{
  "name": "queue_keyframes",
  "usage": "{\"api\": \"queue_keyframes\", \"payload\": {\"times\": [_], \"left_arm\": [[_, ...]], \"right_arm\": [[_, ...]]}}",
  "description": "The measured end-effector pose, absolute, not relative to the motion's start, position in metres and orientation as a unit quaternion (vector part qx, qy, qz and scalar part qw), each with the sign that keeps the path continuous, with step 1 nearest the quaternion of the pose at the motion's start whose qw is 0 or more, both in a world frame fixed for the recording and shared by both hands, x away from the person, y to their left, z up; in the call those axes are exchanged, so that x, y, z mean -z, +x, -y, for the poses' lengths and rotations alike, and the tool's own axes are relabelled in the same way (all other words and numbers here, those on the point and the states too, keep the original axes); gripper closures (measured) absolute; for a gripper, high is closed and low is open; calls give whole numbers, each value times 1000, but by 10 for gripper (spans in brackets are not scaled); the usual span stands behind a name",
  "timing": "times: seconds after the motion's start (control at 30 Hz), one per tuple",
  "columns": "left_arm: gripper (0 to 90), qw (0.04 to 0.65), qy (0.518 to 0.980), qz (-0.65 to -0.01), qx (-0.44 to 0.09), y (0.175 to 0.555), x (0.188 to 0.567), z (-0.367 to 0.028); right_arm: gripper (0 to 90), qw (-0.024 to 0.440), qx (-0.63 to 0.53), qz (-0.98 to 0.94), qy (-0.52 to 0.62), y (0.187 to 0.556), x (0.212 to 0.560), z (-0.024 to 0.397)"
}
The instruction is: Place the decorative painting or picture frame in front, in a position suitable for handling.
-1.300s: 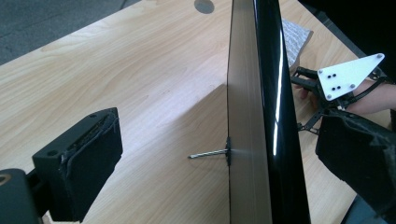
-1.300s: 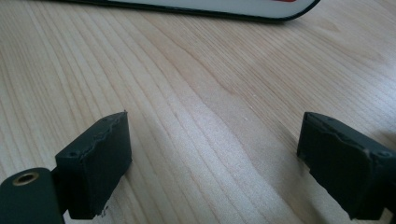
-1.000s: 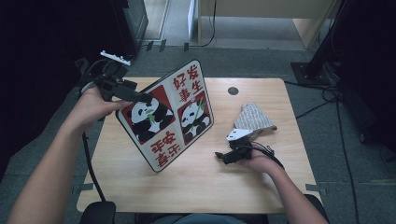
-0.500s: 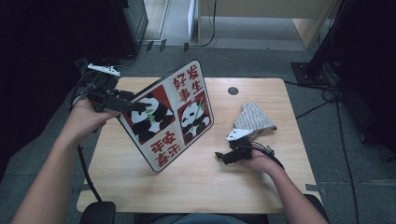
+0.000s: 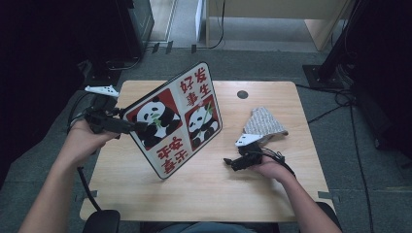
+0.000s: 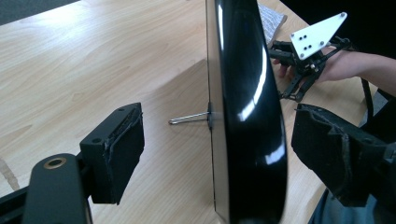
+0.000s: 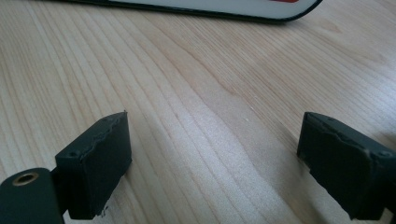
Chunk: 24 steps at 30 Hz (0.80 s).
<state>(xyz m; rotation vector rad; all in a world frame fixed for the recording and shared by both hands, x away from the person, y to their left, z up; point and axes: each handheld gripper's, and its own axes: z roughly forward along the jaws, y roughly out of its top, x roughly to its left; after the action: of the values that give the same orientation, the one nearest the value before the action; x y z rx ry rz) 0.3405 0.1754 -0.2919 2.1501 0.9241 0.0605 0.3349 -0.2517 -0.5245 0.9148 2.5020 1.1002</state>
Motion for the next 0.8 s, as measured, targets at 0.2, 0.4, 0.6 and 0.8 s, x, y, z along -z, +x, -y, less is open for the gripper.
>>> {"api": "queue_keyframes", "payload": {"times": [0.2, 0.4, 0.6, 0.8], "left_arm": [[173, 389, 844, -367, -28, 332, 303, -179], [173, 399, 837, -373, -20, 319, 322, -184], [157, 409, 834, -369, -13, 310, 337, -181], [205, 414, 832, -369, -30, 302, 344, -177]], "right_arm": [[97, 129, -378, -861, 314, 335, 524, 251], [97, 127, -378, -861, 315, 335, 524, 249], [82, 126, -376, -861, 317, 336, 524, 248], [82, 126, -376, -861, 318, 336, 524, 248]]}}
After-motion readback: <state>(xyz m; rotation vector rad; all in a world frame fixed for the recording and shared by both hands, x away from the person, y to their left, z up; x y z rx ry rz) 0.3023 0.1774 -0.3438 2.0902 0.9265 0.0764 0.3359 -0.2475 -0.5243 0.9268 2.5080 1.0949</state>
